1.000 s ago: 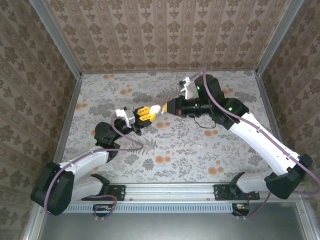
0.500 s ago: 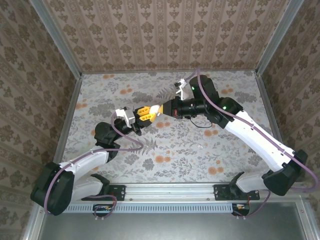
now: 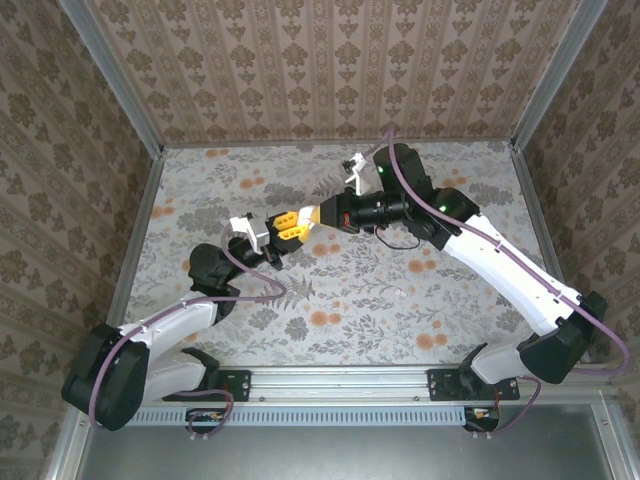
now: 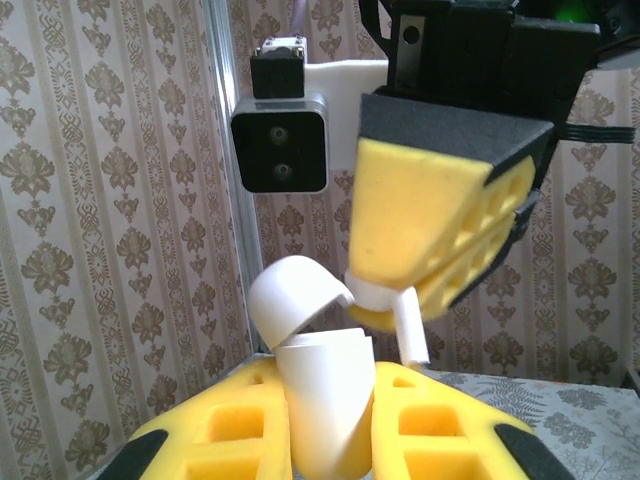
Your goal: Insert wireless bluetooth earbuds into charging case
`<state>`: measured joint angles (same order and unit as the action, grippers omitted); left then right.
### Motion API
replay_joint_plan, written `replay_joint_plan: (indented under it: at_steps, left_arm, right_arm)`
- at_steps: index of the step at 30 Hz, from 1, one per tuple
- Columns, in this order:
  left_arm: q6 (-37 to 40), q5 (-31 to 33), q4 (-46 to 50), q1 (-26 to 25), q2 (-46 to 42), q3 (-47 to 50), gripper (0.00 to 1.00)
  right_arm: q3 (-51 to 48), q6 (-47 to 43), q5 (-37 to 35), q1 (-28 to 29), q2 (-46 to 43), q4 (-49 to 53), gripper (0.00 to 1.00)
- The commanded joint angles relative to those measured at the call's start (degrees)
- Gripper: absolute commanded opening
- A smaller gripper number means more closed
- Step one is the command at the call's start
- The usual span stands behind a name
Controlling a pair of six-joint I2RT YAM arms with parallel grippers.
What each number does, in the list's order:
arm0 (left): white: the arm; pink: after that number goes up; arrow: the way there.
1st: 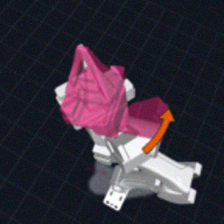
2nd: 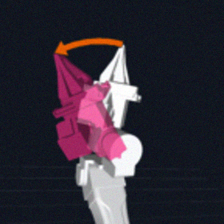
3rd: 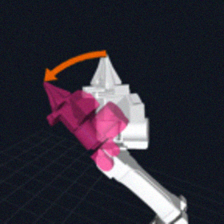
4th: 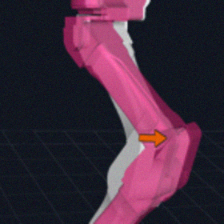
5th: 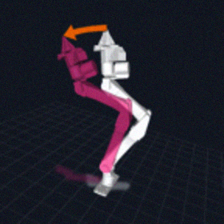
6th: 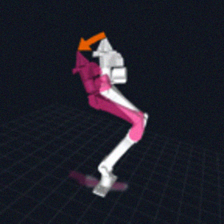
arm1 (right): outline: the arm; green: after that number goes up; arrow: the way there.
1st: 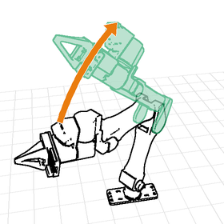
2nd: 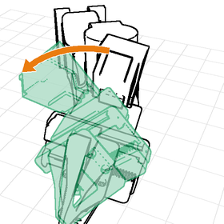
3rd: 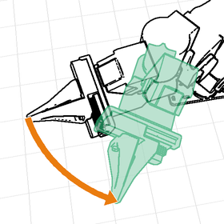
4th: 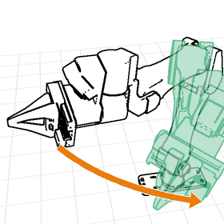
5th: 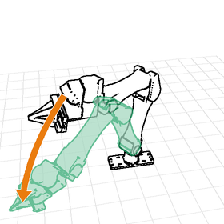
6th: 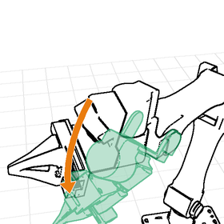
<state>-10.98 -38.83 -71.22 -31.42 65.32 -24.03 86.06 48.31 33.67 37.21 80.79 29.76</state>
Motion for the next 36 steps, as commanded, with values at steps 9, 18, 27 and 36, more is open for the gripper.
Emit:
replay_joint_plan:
  at_steps: [9,18,27,36]
  left_arm:
    - [-1.1,-1.6,-2.9,-0.4,-1.2,-0.9,0.0]
    - [-1.1,-2.1,-2.9,-0.5,-1.4,-0.7,0.0]
    - [-1.2,-2.2,-2.9,-0.6,-1.2,-0.6,0.0]
    - [-1.0,-2.4,-2.9,-0.7,-0.9,-0.7,0.0]
  right_arm:
    - [3.5,-2.4,-1.4,-1.0,1.9,3.5,0.07]
    - [3.5,-3.5,-2.9,-2.1,1.5,5.3,0.07]
    - [3.9,-1.7,-2.2,-2.6,2.3,3.6,0.07]
    - [6.3,-1.7,-1.8,-2.7,3.3,4.3,0.07]
